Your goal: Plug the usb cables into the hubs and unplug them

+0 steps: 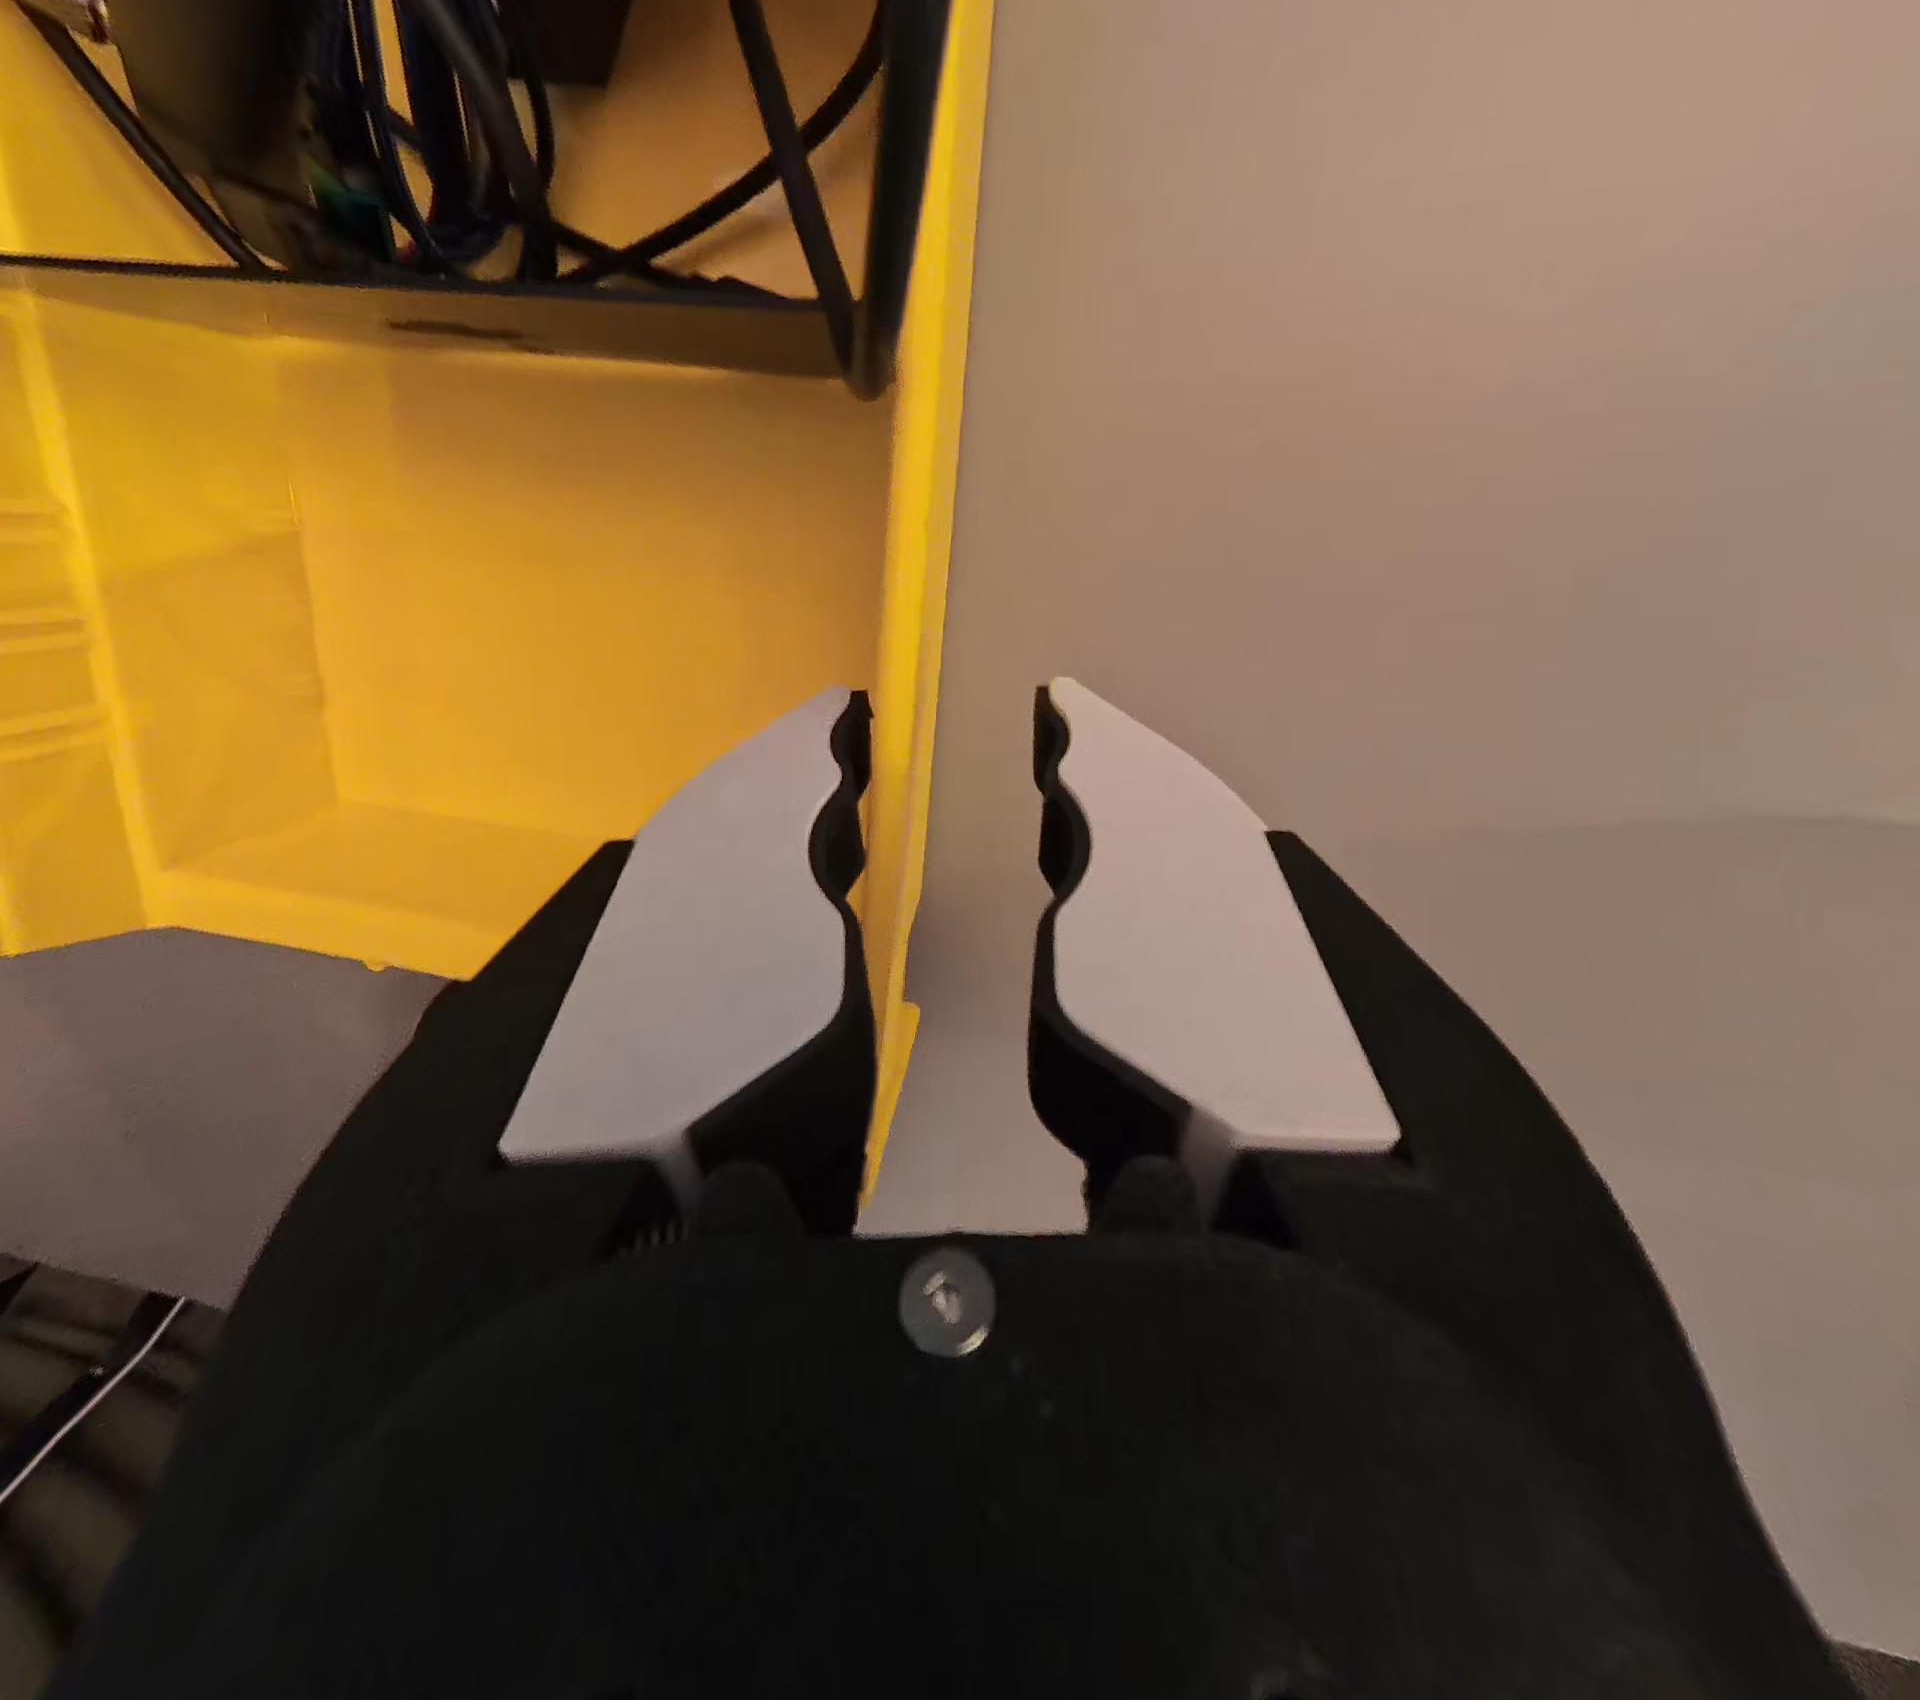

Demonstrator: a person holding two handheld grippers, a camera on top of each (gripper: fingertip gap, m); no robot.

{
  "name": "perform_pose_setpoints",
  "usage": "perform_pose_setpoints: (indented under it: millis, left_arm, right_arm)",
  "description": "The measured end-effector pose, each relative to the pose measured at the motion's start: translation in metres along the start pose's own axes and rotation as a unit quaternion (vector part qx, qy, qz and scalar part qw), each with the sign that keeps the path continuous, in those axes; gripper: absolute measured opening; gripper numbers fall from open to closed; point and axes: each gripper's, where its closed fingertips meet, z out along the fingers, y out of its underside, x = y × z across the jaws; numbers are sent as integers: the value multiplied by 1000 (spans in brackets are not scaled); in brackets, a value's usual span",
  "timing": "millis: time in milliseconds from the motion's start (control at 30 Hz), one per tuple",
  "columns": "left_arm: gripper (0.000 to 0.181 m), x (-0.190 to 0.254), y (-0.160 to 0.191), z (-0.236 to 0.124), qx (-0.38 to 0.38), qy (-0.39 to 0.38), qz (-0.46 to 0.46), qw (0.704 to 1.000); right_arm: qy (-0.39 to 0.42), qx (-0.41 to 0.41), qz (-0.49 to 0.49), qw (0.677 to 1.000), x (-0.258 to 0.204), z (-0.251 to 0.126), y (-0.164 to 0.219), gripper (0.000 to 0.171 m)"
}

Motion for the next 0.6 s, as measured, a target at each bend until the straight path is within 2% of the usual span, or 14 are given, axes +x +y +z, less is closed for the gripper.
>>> perform_pose_setpoints:
  millis: [100,200,267,300,333,367,500,600]
  left_arm:
    - [41,-2,8,11,-24,37,-44,998]
    - [37,-5,26,24,-79,32,-35,996]
    - [29,-6,30,31,-94,32,-37,994]
    - [22,-2,31,34,-99,46,-52,993]
    - [6,6,31,35,-107,74,-72,989]
    - [3,9,34,38,-121,81,-89,985]
    - [3,10,40,44,-155,50,-78,984]
    - [3,23,37,45,-163,59,-82,981]
  right_arm:
    - [-10,-29,-11,999,-7,10,5,22]
    - [-2,-63,-23,998,-10,18,11,12]
    - [7,-78,-24,997,-10,21,13,7]
    - [0,-80,-16,997,-12,22,13,7]
    - [-11,-81,-7,997,-15,22,13,8]
    - [-23,-84,-3,996,-19,23,14,8]
    - [-25,-102,-34,994,-32,25,15,9]
    - [-5,-123,-54,991,-40,27,16,9]
